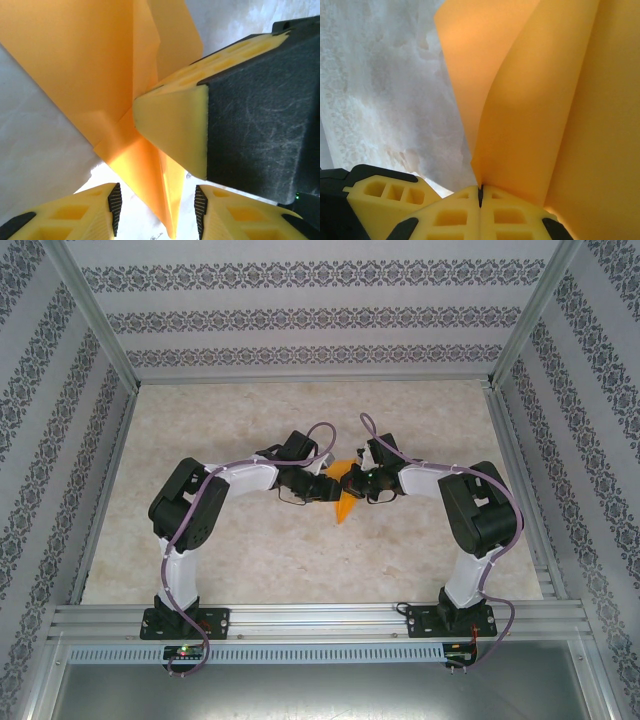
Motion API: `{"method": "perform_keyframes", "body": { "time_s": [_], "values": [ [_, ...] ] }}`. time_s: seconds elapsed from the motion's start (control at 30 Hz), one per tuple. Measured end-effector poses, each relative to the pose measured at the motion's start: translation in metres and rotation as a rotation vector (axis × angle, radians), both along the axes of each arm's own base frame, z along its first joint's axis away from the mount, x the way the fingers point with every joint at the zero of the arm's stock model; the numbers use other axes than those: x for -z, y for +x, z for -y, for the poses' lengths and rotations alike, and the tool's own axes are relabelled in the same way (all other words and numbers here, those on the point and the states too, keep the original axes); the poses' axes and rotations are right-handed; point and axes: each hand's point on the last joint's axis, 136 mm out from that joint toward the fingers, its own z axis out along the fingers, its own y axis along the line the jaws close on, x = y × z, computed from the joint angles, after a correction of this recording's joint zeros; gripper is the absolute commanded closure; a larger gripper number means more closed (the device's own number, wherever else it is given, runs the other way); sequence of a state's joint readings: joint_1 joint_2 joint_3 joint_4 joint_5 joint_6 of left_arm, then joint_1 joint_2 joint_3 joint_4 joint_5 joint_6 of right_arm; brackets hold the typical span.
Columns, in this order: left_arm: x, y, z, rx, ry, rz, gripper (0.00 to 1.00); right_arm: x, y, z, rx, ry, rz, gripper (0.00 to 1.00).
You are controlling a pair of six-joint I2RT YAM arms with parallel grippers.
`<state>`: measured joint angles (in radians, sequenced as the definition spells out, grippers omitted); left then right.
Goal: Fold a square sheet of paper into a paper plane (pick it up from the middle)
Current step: Fourth fold the wing at the center of the table.
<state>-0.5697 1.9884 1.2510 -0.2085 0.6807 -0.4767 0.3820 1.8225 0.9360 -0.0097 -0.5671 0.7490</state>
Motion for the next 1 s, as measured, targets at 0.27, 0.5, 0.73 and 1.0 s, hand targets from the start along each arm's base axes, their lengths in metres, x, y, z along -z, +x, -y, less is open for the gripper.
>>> {"method": "perform_keyframes", "body": {
  "time_s": [0.27, 0.5, 0.73, 1.0],
  "values": [
    [0.000, -0.002, 0.004, 0.011, -0.007, 0.003, 0.56, 0.000, 0.000, -0.001, 0.008, 0.008, -0.008, 0.96],
    [0.005, -0.006, 0.008, 0.026, -0.013, -0.016, 0.63, 0.001, 0.002, -0.005, 0.013, 0.037, -0.019, 0.96],
    [0.014, -0.008, 0.010, 0.033, -0.006, -0.031, 0.69, -0.002, 0.003, -0.008, 0.012, 0.065, -0.017, 0.96],
    [0.018, -0.007, 0.011, 0.033, -0.002, -0.038, 0.79, -0.001, 0.002, -0.008, 0.012, 0.068, -0.021, 0.94]
  ]
}}
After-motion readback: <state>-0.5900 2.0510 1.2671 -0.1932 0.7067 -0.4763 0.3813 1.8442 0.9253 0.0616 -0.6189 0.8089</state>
